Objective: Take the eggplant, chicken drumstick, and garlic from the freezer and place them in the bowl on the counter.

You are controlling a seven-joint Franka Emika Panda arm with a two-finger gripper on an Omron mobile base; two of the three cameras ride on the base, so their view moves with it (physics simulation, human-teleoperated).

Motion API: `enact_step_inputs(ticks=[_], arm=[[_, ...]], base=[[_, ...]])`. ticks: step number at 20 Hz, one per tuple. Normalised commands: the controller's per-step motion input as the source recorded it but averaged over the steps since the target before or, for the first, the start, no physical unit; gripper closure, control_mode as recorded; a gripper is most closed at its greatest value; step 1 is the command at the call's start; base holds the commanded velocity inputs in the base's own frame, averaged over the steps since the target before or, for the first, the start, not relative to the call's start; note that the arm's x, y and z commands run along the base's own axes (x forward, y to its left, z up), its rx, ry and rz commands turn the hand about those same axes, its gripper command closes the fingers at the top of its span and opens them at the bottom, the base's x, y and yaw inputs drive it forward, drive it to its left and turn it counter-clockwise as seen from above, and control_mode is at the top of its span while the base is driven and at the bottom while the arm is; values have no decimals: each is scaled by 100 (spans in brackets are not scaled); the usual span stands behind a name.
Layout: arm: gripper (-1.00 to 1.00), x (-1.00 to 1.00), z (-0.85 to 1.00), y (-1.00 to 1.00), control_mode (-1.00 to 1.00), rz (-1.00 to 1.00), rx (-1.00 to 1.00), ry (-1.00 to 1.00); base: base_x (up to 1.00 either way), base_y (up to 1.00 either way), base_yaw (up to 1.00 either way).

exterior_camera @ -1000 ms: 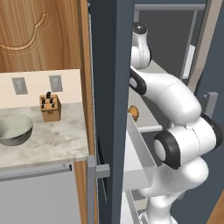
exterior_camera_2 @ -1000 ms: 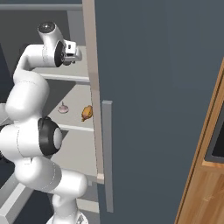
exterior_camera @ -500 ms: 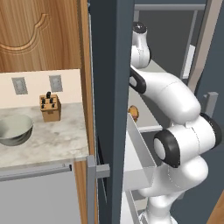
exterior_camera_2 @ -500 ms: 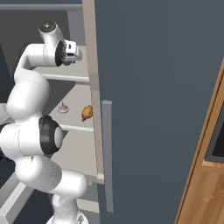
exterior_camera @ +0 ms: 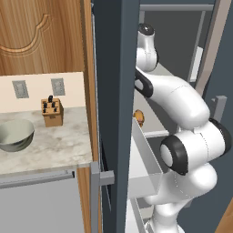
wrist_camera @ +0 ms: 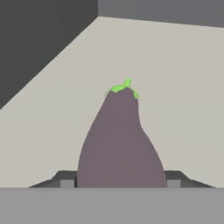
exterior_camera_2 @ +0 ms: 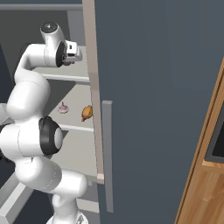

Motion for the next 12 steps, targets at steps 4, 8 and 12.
enact_step_inputs(ticks=[4,8,12], arm=[[100,-6,0,-1,-100,0,0,0],[100,-70,15,-10,-100,0,0,-3],[100,-100,18,-16,-100,-1,0,-6]], base=[[0,0,0],[0,0,0],[0,0,0]])
